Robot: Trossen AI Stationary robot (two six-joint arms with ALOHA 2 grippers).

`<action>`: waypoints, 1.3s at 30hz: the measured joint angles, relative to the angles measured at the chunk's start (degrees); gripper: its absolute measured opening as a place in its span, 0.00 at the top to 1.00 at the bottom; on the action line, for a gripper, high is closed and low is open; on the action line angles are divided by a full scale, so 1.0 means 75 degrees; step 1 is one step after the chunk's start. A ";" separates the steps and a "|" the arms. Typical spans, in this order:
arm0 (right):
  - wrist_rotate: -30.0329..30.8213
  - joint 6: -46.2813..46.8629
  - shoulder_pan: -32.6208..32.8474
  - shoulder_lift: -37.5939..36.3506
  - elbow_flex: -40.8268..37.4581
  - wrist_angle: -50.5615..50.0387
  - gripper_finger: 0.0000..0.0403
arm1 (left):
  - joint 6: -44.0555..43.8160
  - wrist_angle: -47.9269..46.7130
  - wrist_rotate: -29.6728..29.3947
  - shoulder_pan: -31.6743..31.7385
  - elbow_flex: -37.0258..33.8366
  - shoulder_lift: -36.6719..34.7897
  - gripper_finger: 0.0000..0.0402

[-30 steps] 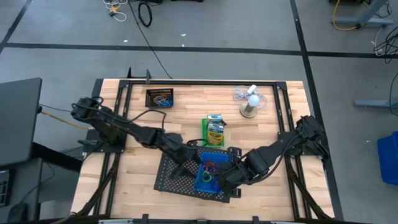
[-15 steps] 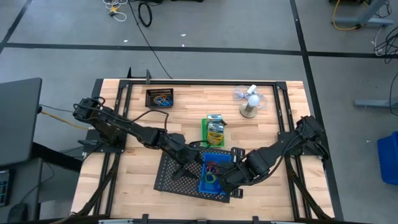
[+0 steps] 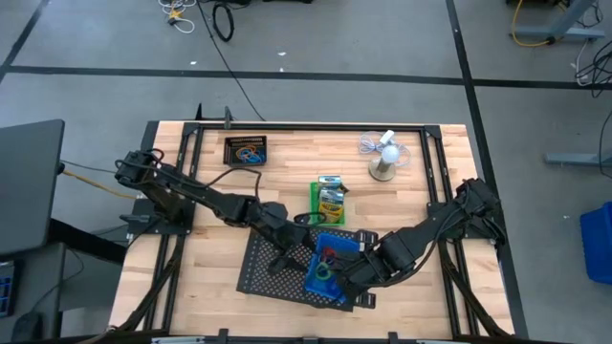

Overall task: Pick & Place Office Desk Supplies
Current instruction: Put the blue bin with the spring keychains on the shelf

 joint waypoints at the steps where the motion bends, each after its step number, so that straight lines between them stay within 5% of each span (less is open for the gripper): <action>1: 0.0000 0.0000 -0.0024 0.0000 0.0000 -0.0027 1.00 | -0.0039 -0.0013 0.0043 0.0000 0.0000 0.0000 0.25; 23: -0.0019 0.0390 -0.0124 0.0000 0.0000 -0.0320 0.91 | 0.0020 -0.0171 0.0108 -0.0009 0.0000 -0.0006 0.25; 39: -0.0102 -0.0051 -0.0149 0.0003 0.0000 -0.0588 0.57 | 0.0688 -0.0643 -0.0196 -0.0020 0.0009 -0.0015 0.18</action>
